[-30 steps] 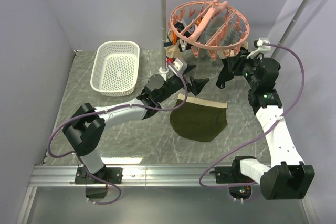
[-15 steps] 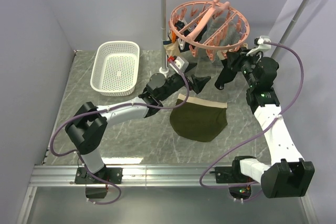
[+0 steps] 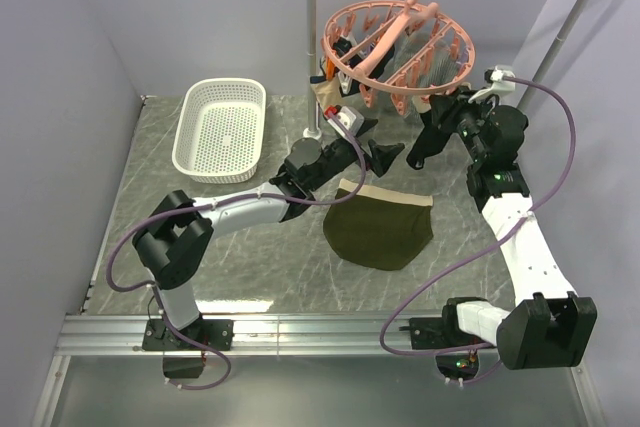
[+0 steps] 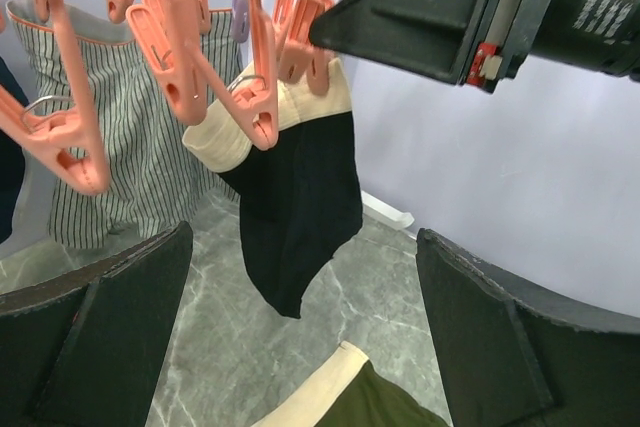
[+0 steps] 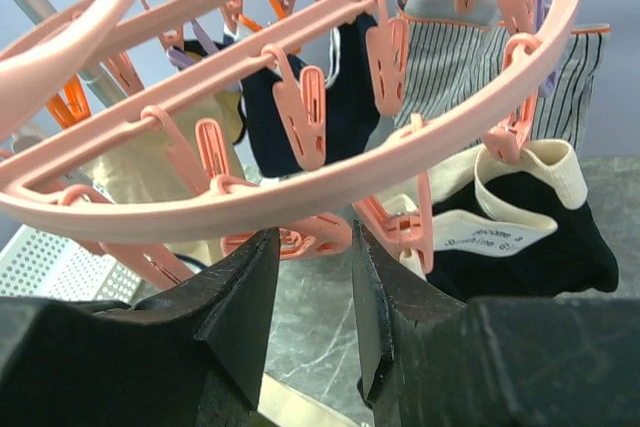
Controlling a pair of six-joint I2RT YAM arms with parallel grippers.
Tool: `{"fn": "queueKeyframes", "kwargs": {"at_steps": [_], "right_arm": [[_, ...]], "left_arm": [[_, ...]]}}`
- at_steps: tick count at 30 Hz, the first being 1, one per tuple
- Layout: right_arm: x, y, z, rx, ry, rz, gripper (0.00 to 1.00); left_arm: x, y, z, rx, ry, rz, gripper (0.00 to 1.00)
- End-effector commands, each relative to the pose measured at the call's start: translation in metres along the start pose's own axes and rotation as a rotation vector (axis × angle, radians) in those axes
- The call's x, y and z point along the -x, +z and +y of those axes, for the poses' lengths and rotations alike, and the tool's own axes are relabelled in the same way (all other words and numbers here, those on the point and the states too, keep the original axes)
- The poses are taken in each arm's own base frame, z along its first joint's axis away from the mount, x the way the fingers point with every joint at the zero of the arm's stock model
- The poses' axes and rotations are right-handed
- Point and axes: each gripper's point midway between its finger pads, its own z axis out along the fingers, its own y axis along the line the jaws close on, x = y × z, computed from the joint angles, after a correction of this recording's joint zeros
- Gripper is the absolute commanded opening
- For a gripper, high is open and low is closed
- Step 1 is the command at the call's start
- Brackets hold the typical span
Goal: Clip the underwear to the hanger
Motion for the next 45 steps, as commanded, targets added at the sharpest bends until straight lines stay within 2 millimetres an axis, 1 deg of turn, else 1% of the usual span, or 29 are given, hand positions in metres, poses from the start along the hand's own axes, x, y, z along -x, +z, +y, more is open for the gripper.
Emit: {"fn": "queueKeyframes", "kwargs": {"at_steps": [1,6,10,12,15,16,17,18,19,21,22,25,27,28,29,30,31,32,33,35,36,39,41,42,43,44,45], "right_arm": [[0.039,0.001,0.017,0.040,-0.006,-0.120,0.42],[0.031,0.003,0.022,0.063,-0.040,-0.136,0.43],[0.031,0.003,0.021,0.064,-0.065,-0.155,0.43],[0.032,0.004,0.022,0.068,-0.072,-0.155,0.41],[0.034,0.004,0.023,0.069,-0.066,-0.157,0.33],[0.035,0.003,0.025,0.075,-0.056,-0.153,0.25],[0.032,0.002,0.025,0.074,-0.044,-0.136,0.19],[0.036,-0.001,0.028,0.082,-0.037,-0.140,0.10],[0.036,-0.002,0.030,0.090,-0.020,-0.134,0.04],[0.037,-0.006,0.033,0.095,0.000,-0.124,0.00],[0.036,-0.007,0.035,0.103,0.014,-0.115,0.00],[0.034,-0.013,0.043,0.136,0.045,-0.092,0.00],[0.034,-0.018,0.047,0.147,0.055,-0.083,0.00],[0.034,-0.020,0.047,0.145,0.051,-0.079,0.00],[0.032,-0.021,0.042,0.121,0.048,-0.071,0.00],[0.037,-0.024,0.042,0.113,0.040,-0.082,0.00],[0.039,-0.025,0.041,0.104,0.020,-0.087,0.00],[0.038,-0.027,0.038,0.088,0.014,-0.074,0.00],[0.043,-0.030,0.041,0.095,0.001,-0.080,0.00],[0.041,-0.033,0.041,0.093,-0.013,-0.052,0.00],[0.044,-0.035,0.044,0.100,-0.017,-0.049,0.00],[0.046,-0.038,0.044,0.096,-0.024,-0.031,0.00],[0.039,-0.040,0.042,0.087,-0.029,0.007,0.00],[0.040,-0.040,0.044,0.088,-0.031,0.012,0.00],[0.040,-0.041,0.044,0.088,-0.036,0.018,0.00],[0.037,-0.041,0.043,0.080,-0.033,0.037,0.00],[0.037,-0.042,0.043,0.075,-0.034,0.042,0.00]], "left_arm": [[0.032,0.011,-0.007,-0.011,-0.011,-0.094,0.99],[0.031,0.013,-0.005,-0.005,-0.015,-0.092,0.99],[0.031,0.014,-0.005,-0.008,-0.011,-0.093,0.99],[0.032,0.014,-0.006,-0.007,-0.008,-0.098,0.99],[0.035,0.015,-0.005,-0.006,-0.004,-0.111,0.99],[0.037,0.016,-0.006,-0.009,-0.002,-0.119,0.99],[0.038,0.017,-0.006,-0.010,0.000,-0.125,0.98],[0.039,0.018,-0.006,-0.013,0.001,-0.130,0.98],[0.044,0.019,-0.008,-0.025,0.001,-0.146,0.98],[0.043,0.023,-0.011,-0.043,-0.002,-0.150,0.95],[0.047,0.025,-0.013,-0.053,-0.004,-0.165,0.94],[0.048,0.029,-0.019,-0.088,-0.004,-0.177,0.89],[0.047,0.031,-0.020,-0.094,-0.008,-0.178,0.87],[0.049,0.032,-0.019,-0.093,-0.004,-0.186,0.86],[0.051,0.032,-0.021,-0.098,0.001,-0.196,0.83],[0.052,0.031,-0.023,-0.102,0.006,-0.204,0.83],[0.051,0.030,-0.023,-0.102,0.015,-0.204,0.82],[0.053,0.029,-0.024,-0.105,0.022,-0.208,0.82],[0.054,0.028,-0.026,-0.113,0.031,-0.214,0.82],[0.054,0.026,-0.028,-0.117,0.061,-0.219,0.83],[0.056,0.025,-0.031,-0.123,0.073,-0.229,0.83],[0.058,0.022,-0.037,-0.149,0.137,-0.251,0.82],[0.061,0.016,-0.045,-0.188,0.209,-0.276,0.79],[0.060,0.013,-0.052,-0.206,0.226,-0.282,0.78],[0.057,0.009,-0.053,-0.210,0.284,-0.288,0.76],[0.060,0.006,-0.057,-0.218,0.299,-0.296,0.73],[0.060,0.003,-0.063,-0.229,0.306,-0.301,0.72]]}}
